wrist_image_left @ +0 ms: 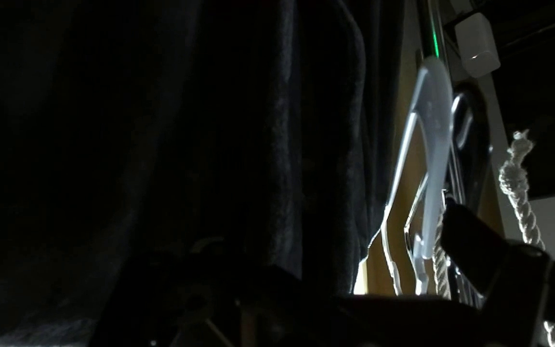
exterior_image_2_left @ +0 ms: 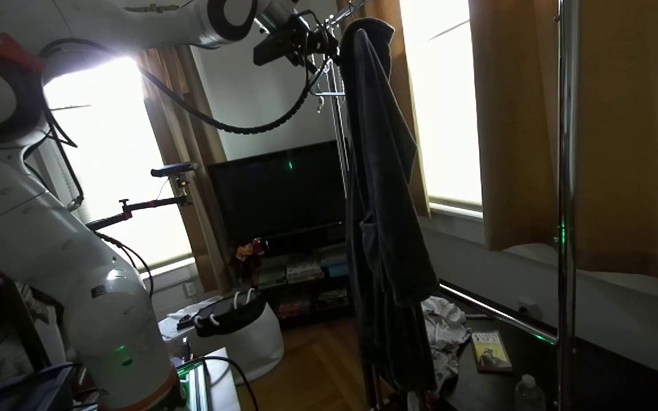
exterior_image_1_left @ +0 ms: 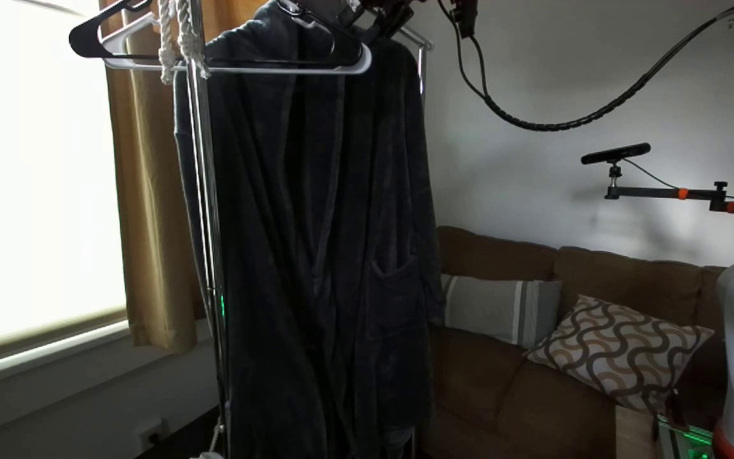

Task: Remove the white hanger from the left side of the top rail and right side of the top rail of clothes hanging rack

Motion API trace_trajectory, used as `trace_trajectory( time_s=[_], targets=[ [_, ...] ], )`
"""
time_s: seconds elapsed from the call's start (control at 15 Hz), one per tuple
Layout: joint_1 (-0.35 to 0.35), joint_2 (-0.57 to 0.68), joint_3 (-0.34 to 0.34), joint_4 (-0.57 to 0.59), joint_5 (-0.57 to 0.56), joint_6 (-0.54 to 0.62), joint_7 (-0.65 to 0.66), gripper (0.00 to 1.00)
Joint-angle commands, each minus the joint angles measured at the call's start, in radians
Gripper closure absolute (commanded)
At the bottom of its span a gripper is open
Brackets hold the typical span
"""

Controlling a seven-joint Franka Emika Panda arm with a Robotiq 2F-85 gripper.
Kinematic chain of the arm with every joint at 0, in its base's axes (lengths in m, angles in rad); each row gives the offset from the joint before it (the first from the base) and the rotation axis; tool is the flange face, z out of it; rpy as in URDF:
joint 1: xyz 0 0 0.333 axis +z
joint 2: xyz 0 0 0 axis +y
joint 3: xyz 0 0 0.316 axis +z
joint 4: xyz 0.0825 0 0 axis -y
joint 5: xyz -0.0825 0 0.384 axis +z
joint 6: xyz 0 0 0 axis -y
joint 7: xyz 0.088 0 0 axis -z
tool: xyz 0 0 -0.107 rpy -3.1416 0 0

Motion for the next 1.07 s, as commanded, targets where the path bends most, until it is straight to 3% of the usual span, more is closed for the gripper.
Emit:
trace_trajectory(
  time_s=[0.0, 0.67, 1.0],
  targets=[
    [0.014, 0.016, -0.007, 0.021, 0.062, -0.018, -0.043, 0.0],
    [0.017, 0.025, -0.011, 0.023, 0.139, 0.003, -0.108, 0.0],
    [-0.016, 0.034, 0.005, 0.03, 0.099, 0.014, -0.063, 0.0]
  ],
)
